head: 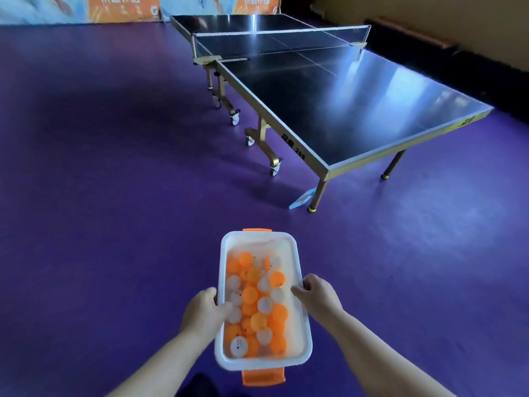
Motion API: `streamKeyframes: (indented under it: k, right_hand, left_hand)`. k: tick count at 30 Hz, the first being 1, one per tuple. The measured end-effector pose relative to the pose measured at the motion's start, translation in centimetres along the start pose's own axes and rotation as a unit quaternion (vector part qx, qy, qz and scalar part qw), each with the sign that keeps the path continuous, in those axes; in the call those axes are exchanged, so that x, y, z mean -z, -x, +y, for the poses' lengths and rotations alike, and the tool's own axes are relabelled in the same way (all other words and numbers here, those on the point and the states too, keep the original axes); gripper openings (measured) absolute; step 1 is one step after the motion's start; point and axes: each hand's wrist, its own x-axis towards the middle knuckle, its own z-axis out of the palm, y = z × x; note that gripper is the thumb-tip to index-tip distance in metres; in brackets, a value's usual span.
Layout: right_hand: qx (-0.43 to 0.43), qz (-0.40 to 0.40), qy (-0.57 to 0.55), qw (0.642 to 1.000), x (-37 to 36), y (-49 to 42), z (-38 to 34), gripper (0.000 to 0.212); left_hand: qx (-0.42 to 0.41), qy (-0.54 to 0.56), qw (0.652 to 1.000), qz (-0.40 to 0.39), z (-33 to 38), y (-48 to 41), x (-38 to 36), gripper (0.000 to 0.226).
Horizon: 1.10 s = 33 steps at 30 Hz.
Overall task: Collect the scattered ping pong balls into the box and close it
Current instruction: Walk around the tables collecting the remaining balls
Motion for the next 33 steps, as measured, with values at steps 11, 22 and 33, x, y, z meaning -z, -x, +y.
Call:
streamKeyframes:
  k: [11, 22, 33]
  right_hand:
    - [0.015, -0.009, 0.026, 0.999, 2.8, -15.0, -8.1, 0.024]
    - [-0.022, 0.027, 0.013, 0.999, 4.4, -31.1, -19.9, 0.032]
    - [-0.019, 0.0, 0.055, 0.998, 5.6, -49.5, -26.6, 0.034]
  left_hand:
    - [0.014, 0.014, 1.0, -0.021, 4.2, -17.6, 0.8, 0.04]
    - [-0.019, -0.022, 0.997, -0.072, 11.2, -41.0, 6.2, 0.037]
    - [0.034, -0.023, 0.993, -0.11, 15.8, -59.8, 6.1, 0.038]
